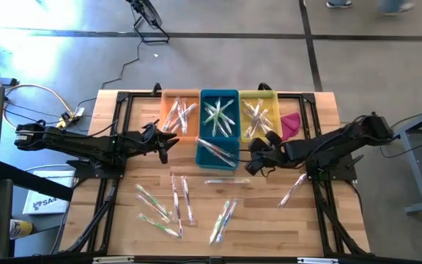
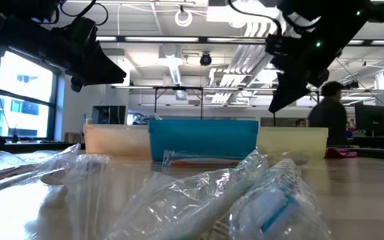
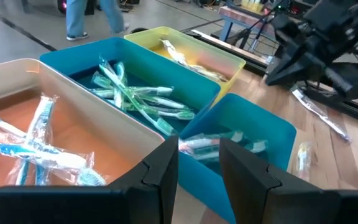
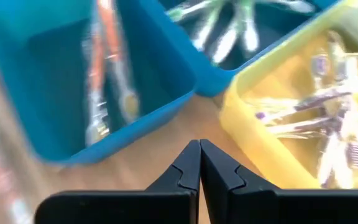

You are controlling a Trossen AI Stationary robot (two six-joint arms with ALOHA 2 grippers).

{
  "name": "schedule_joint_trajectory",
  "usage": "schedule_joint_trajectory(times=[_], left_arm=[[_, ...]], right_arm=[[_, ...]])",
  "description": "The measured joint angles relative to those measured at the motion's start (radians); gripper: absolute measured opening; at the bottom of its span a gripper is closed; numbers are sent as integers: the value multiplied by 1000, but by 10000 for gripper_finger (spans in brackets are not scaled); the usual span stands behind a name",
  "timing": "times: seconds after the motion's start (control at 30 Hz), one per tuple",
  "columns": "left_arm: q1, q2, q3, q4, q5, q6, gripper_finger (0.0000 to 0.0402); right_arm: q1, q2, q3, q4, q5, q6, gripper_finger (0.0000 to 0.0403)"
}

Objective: Pick & Place Toothbrushes
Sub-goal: Put the orange toothbrush into the bottom blue bin

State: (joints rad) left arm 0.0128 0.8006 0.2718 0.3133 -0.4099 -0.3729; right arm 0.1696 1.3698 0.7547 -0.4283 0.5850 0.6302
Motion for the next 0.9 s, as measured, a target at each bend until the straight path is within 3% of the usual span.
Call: schedule_joint_trajectory(times=[0.2, 0.43, 0.7, 0.9], left_arm=[[0, 0, 0, -3, 0, 0, 113], [0, 0, 0, -3, 0, 0, 113], [0, 0, 0, -11, -1, 0, 113], [0, 0, 0, -29, -1, 1, 113]], right_arm=[[1, -109, 0, -8, -158, -128, 2], [1, -178, 0, 43, -286, -163, 2], [8, -182, 0, 134, -592, -157, 2], [10, -182, 0, 134, -578, -157, 2]])
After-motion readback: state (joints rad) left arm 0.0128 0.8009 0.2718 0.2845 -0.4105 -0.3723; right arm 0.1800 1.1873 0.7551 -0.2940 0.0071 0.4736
